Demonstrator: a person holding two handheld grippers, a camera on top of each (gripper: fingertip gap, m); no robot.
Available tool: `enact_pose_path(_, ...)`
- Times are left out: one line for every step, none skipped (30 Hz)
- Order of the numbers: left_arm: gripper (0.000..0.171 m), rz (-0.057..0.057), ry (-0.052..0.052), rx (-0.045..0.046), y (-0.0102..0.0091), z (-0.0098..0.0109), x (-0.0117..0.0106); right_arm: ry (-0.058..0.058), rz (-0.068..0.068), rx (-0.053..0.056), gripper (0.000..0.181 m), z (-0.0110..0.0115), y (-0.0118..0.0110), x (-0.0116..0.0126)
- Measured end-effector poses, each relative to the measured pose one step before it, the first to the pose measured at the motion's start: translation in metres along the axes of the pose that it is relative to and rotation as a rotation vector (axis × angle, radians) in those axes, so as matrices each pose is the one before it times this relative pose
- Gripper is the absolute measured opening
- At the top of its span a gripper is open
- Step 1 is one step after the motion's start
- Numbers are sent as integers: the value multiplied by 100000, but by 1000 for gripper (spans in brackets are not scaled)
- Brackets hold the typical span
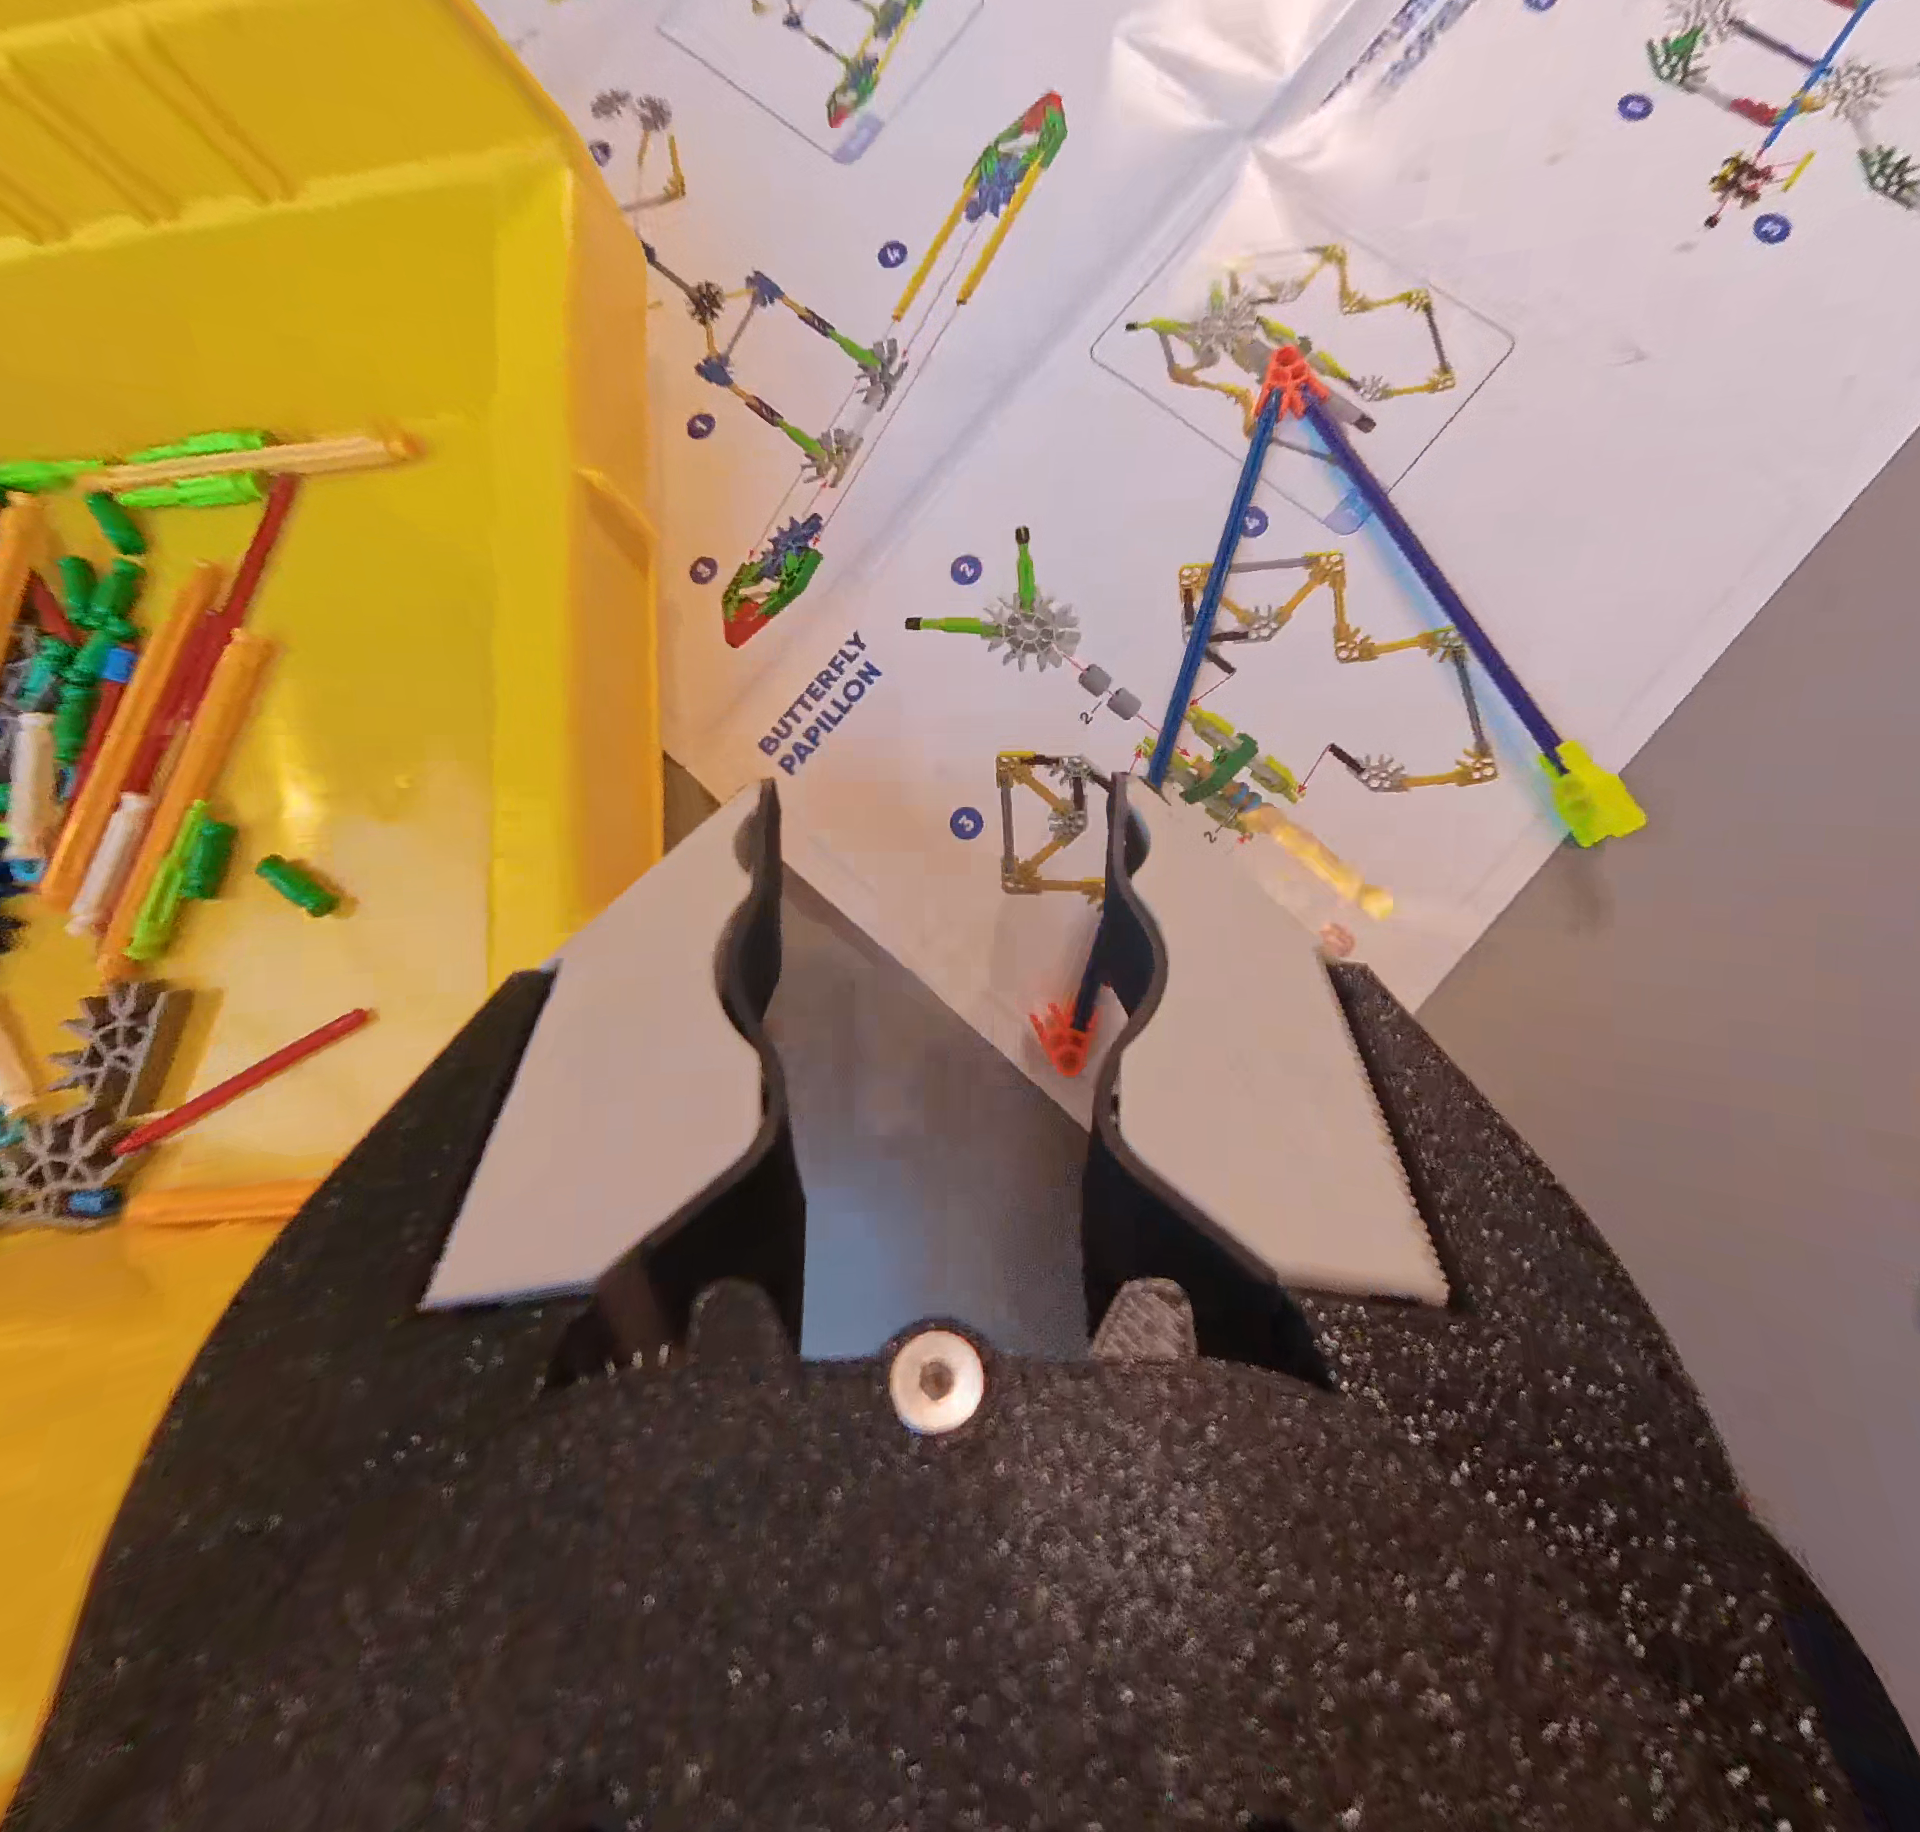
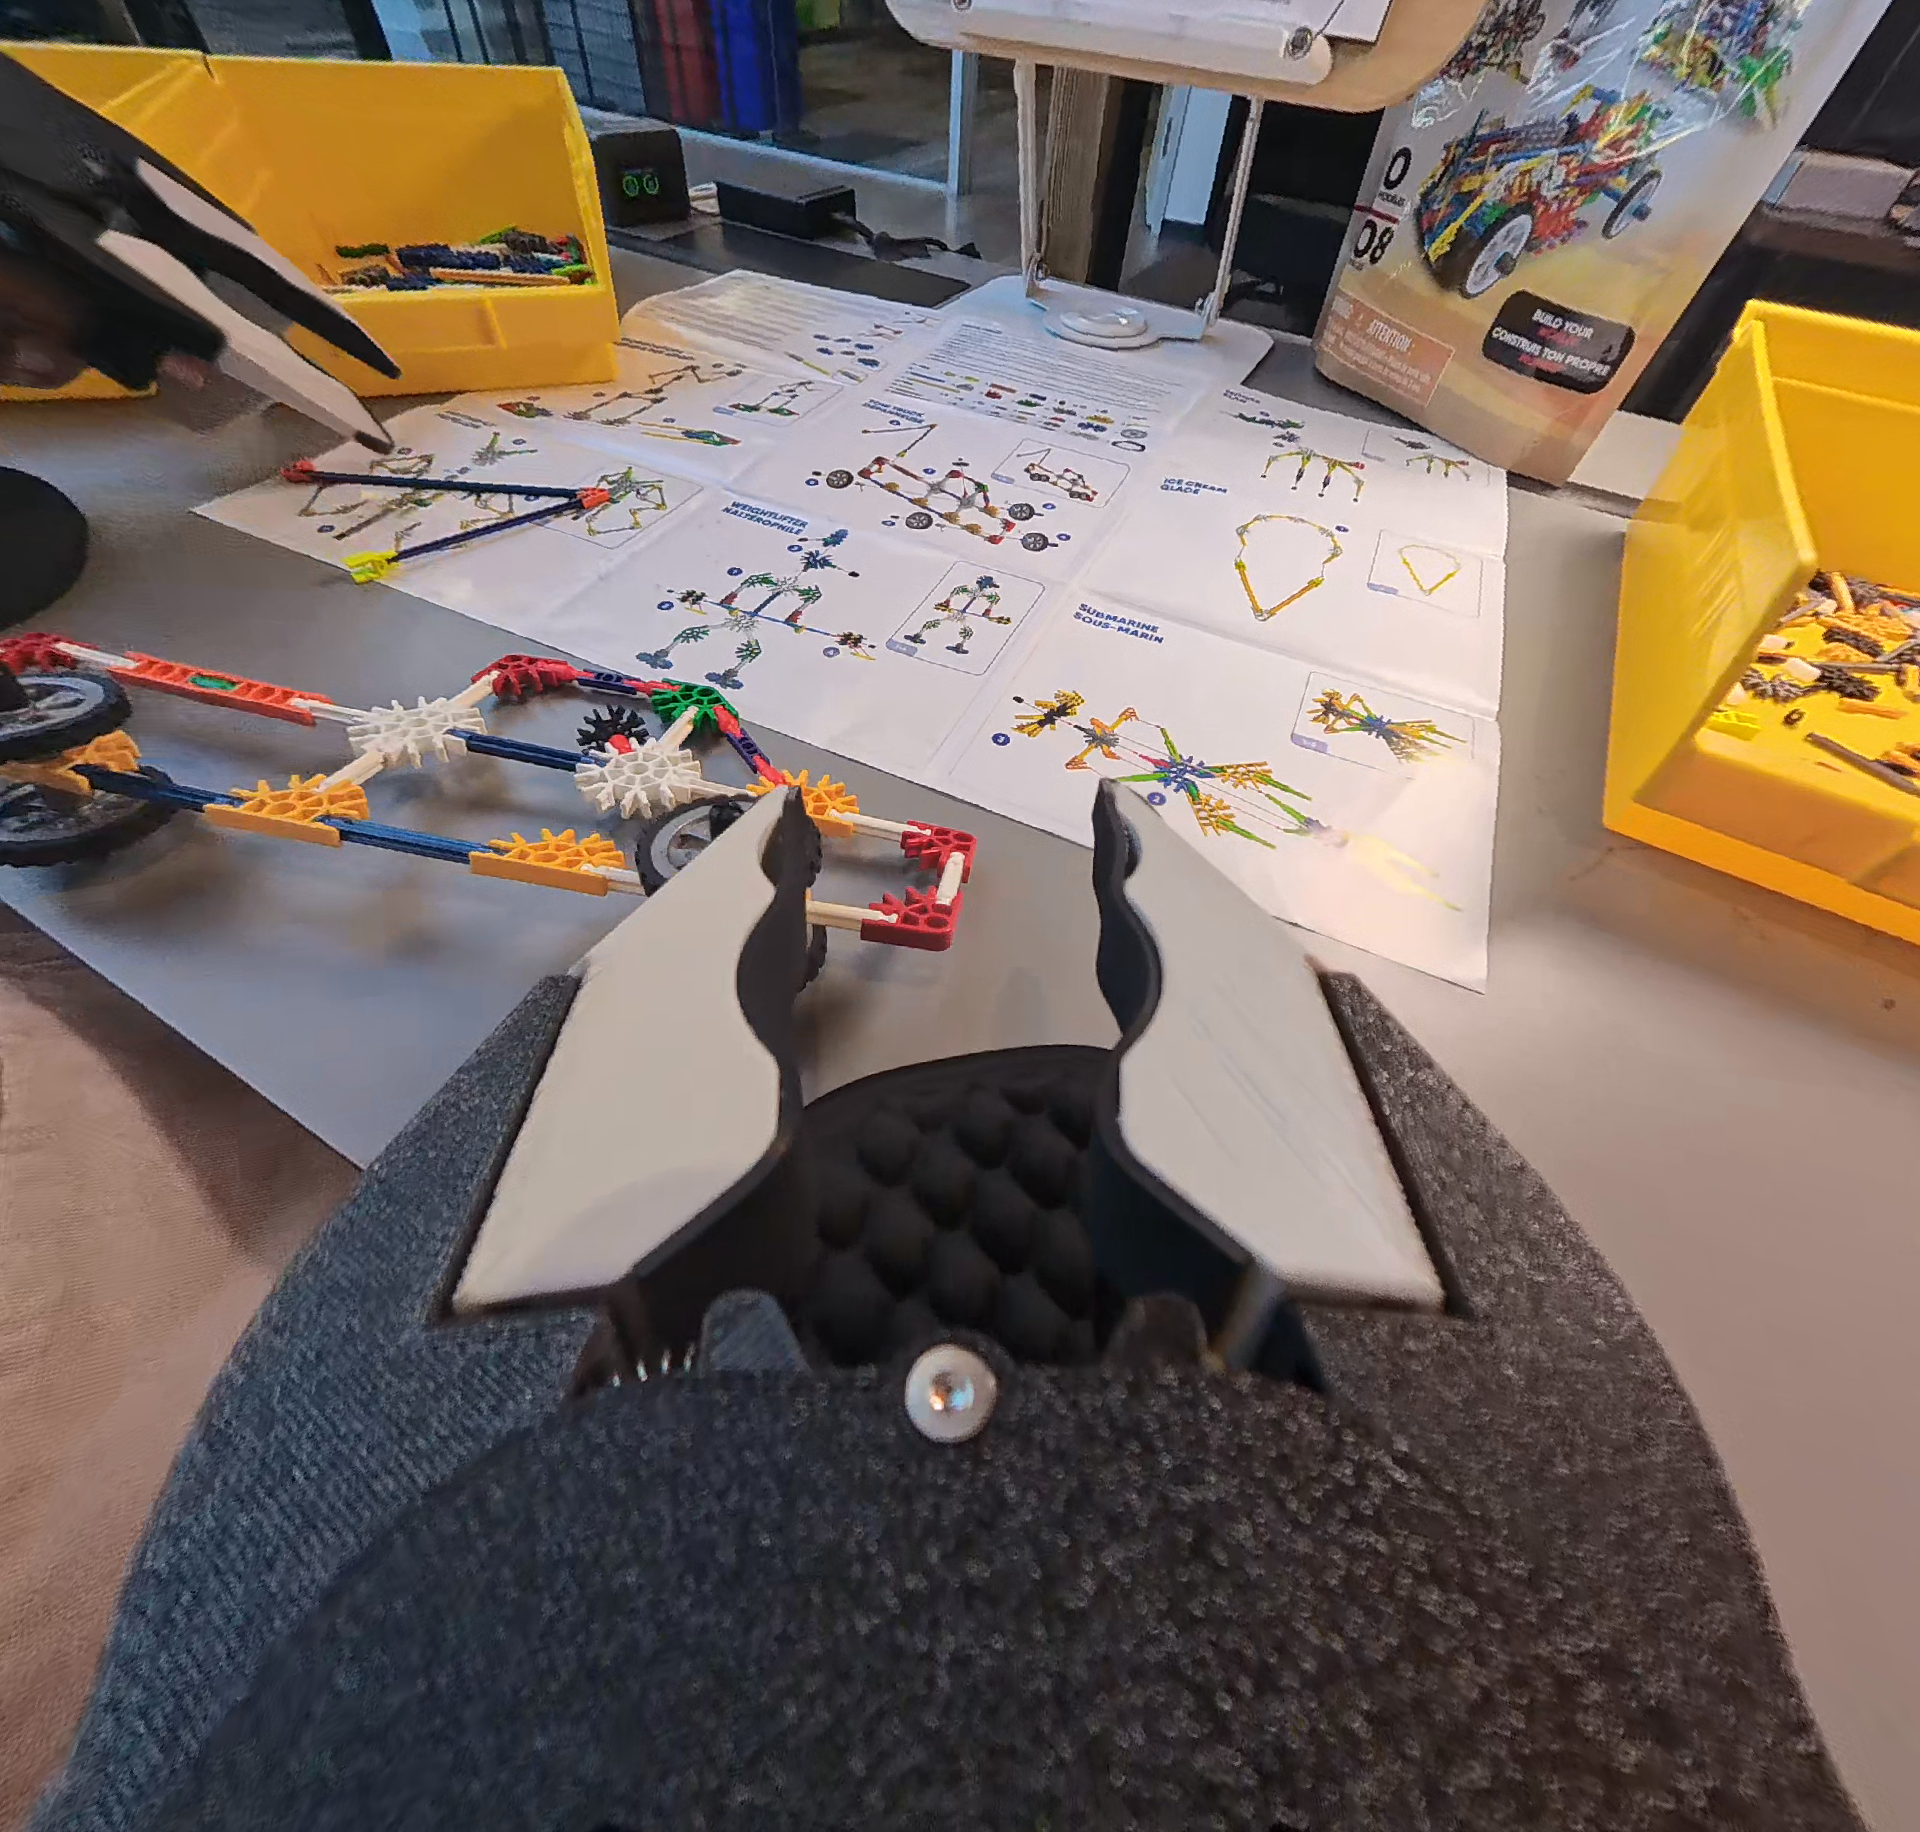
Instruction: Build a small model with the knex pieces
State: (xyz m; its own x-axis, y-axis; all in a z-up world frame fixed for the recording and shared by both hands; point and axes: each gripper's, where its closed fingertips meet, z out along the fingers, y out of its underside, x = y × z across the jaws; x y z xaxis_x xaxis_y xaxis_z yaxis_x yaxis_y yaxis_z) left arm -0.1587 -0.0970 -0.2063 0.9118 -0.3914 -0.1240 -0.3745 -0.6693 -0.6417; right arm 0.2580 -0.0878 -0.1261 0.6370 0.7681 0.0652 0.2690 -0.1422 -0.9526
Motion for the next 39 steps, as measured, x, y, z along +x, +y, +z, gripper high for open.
enact_pose_path(60,1342,2677,-4048,294,666,39,312,-1216,436,54,-241,-299,31)
enact_pose_path(55,2432,711,-3086,104,534,-145,219,-902,652,54,-327,-305,62)
enact_pose_path(47,1962,-160,-1448,-161,391,-225,83,-476,1029,53,-373,-311,84)
enact_pose_path(44,896,1003,-997,-220,242,-2,-28,57,1120,52,-372,-245,115)
enact_pose_path(44,393,1470,-1092,-197,130,129,-138,524,828,52,-318,-130,134)
enact_pose_path(42,979,930,-1713,-53,82,152,-366,688,430,52,-261,-7,96)
enact_pose_path(42,1443,-71,-1477,-75,27,44,-420,678,140,52,-195,79,61)
enact_pose_path(43,1806,-855,-1078,-92,7,-61,-251,440,79,51,-153,100,39)
enact_pose_path(42,1406,-400,-834,-96,43,-16,-232,255,47,51,-90,115,17)
enact_pose_path(39,365,532,-943,-54,47,81,-396,348,-74,51,-46,127,-43)
enact_pose_path(36,237,1152,-1200,-23,-41,174,-675,435,-173,51,-46,107,-99)
enact_pose_path(36,430,1412,147,-210,-246,250,-527,255,47,51,-94,28,-125)
enact_pose_path(35,-145,2000,2385,-536,-445,379,30,-142,327,51,-194,-45,-72)
enact_pose_path(34,-1022,3107,3326,-692,-477,567,492,-484,506,51,-260,-72,-12)
enact_pose_path(33,-1094,3765,2152,-501,-307,696,565,-511,524,50,-292,-58,4)
enact_pose_path(33,-44,3581,-516,-12,-14,721,415,-186,398,50,-263,-7,27)
enact_pose_path(33,1054,1540,-3009,458,335,420,254,265,276,50,-206,39,41)
enact_pose_path(33,1603,-388,-3364,601,572,118,214,474,309,50,-153,63,23)
enact_pose_path(30,944,347,-2575,522,636,188,66,393,138,50,-125,96,-10)
enact_pose_path(21,-776,285,2320,-278,168,60,91,206,-138,50,-103,143,-26)
enact_pose_path(6,-1190,157,1271,-170,4,-10,313,-39,-223,50,-110,164,-13)
enact_pose_path(0,525,-937,-880,161,99,-103,349,-116,-228,49,-117,166,-11)
enact_pose_path(0,1947,-1121,10,35,75,-20,120,19,-319,49,-89,183,-14)
enact_pose_path(0,1697,-1232,-266,15,25,-7,9,249,-399,49,-77,193,5)
enact_pose_path(0,1390,-1182,-625,8,-8,12,95,362,-191,49,-49,142,48)
enact_pose_path(0,1353,-1426,-722,-14,-2,-23,81,467,21,49,-28,112,61)
enact_pose_path(0,1428,-1613,-369,-49,-39,-50,-36,617,100,49,1,54,46)
enact_pose_path(0,821,-188,968,-229,-109,166,-52,596,275,49,23,5,34)
enact_pose_path(0,-209,937,2840,-516,-260,317,-78,382,525,49,21,-69,-10)
enact_pose_path(0,-532,1234,3909,-723,-416,375,-134,120,599,49,12,-98,-57)
enact_pose_path(0,-341,1189,4477,-871,-528,416,-122,-179,501,48,1,-116,-76)
enact_pose_path(0,13,1315,4838,-1013,-571,506,-244,-508,309,48,-1,-93,-119)
enact_pose_path(0,22,1197,4586,-1052,-559,565,-394,-665,20,48,14,-61,-132)
enact_pose_path(0,503,1290,4014,-1009,-476,665,-316,-710,-148,48,16,-42,-116)
enact_pose_path(0,1076,1142,3646,-981,-379,699,-110,-672,-171,48,22,-30,-68)
enact_pose_path(0,1007,1349,3198,-913,-291,741,-7,-422,-182,48,29,-19,-50)
enact_pose_path(0,879,1572,2882,-861,-202,775,5,-132,-36,48,-1,-39,-36)
enact_pose_path(0,847,1841,2882,-836,-151,826,-121,15,191,48,-26,-62,-68)
enact_pose_path(0,1047,2105,2685,-819,-100,867,-107,77,267,48,-35,-68,-58)
